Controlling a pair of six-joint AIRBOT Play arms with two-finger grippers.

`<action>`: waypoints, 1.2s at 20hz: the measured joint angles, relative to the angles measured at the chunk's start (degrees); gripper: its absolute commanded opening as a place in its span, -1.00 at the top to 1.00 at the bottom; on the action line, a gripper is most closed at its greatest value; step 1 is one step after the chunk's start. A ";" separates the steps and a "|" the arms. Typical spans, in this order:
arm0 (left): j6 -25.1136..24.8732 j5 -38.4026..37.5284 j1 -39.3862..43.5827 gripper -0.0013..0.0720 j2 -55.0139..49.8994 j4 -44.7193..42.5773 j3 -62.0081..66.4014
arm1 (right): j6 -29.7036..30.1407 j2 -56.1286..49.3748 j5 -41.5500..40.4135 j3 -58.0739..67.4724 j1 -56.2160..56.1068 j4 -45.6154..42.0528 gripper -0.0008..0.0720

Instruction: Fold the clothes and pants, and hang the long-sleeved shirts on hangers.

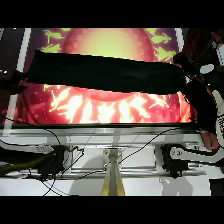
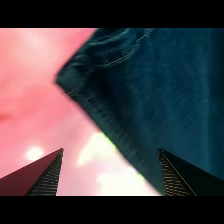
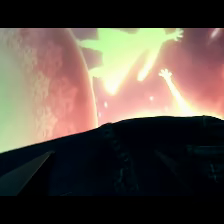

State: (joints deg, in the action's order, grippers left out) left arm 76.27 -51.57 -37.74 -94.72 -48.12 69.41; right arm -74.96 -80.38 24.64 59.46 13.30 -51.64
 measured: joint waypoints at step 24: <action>-24.98 1.92 12.66 0.89 18.32 13.55 9.55 | -6.36 -14.62 1.18 32.89 -31.47 -6.58 0.92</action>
State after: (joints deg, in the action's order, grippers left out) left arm 51.29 -49.65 -25.08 -76.40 -34.57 78.96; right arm -81.32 -95.00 25.82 92.36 -18.17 -58.22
